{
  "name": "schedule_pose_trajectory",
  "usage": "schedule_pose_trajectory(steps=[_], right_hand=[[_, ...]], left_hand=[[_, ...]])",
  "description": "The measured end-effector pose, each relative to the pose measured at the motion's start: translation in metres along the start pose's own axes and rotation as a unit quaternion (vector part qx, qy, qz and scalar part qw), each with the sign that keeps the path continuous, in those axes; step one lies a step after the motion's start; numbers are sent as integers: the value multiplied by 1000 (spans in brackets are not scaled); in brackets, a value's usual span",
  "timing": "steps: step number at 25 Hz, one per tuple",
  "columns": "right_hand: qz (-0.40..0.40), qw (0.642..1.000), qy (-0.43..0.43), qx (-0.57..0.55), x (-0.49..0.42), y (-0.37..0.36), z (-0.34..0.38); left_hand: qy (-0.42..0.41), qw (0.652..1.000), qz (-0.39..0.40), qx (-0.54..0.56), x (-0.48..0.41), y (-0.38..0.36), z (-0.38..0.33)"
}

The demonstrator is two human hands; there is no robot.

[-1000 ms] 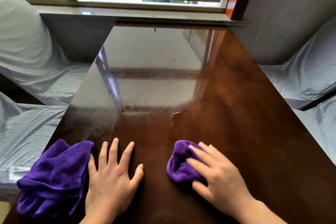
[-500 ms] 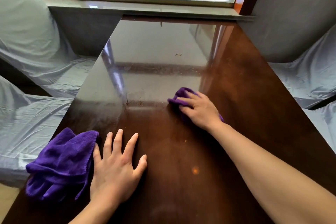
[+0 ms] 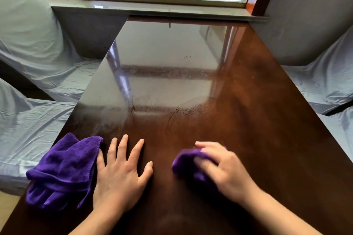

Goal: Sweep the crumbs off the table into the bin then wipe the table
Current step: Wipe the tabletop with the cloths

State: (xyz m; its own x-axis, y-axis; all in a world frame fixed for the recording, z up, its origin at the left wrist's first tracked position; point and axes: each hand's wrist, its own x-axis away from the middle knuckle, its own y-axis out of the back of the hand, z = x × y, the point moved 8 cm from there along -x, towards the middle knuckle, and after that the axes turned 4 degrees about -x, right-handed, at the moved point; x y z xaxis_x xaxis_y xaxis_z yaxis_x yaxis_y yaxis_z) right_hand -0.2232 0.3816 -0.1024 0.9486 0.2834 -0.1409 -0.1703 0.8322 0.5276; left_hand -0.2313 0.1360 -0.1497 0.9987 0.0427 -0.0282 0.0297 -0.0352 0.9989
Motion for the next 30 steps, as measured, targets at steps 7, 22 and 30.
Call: schedule_pose_trajectory(steps=[7, 22, 30], right_hand=[[-138, 945, -203, 218, -34, 78, -47], [-136, 878, -241, 390, -68, 116, -118], [-105, 930, -97, 340, -105, 42, -63]], left_hand=[[0, 1000, -1, -3, 0, 1, 0], [-1, 1000, -3, -9, -1, -4, 1], [2, 1000, 3, -13, 0, 0, -1]])
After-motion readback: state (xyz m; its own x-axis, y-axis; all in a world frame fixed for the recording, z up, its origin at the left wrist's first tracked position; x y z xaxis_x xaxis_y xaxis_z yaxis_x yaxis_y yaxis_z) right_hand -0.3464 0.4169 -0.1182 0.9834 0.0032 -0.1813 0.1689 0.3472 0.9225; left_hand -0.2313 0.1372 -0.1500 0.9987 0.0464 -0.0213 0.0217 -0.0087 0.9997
